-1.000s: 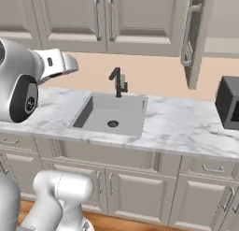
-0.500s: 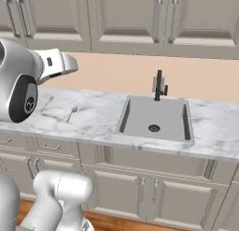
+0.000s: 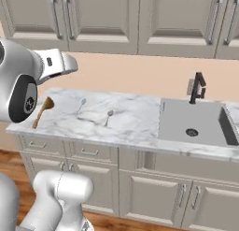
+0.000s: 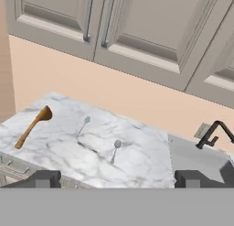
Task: Organize the utensils by type. Pick up the wooden spoons from the counter and place them in the open cabinet. Then pick up the metallic utensils from the counter and place them in the open drawer.
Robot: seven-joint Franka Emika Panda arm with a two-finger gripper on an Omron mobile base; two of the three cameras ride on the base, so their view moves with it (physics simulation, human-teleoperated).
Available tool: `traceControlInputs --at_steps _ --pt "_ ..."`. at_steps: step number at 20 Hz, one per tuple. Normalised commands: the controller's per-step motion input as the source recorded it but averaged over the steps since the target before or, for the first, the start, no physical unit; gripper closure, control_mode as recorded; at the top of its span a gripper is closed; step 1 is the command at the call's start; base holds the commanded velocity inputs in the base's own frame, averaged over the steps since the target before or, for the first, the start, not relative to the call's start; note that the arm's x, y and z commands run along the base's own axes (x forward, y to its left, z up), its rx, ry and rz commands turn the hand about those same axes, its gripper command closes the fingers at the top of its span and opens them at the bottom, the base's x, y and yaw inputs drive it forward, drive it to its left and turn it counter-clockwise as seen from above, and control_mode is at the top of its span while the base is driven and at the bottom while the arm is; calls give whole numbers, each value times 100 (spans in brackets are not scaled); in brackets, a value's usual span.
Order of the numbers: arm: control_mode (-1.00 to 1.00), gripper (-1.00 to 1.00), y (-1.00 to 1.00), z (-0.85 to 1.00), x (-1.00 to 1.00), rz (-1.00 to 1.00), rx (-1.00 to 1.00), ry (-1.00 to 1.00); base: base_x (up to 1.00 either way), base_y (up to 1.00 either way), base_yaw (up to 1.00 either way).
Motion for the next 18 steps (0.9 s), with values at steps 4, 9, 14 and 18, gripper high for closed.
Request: traceControlInputs --at_steps 4,9,14,18 --pt "100 -100 0 0 0 0 0 0 7 74 0" --pt "100 -100 0 0 0 0 0 0 22 72 0" --pt "100 -100 0 0 0 0 0 0 39 55 0" --pt "100 -100 0 0 0 0 0 0 46 38 0"
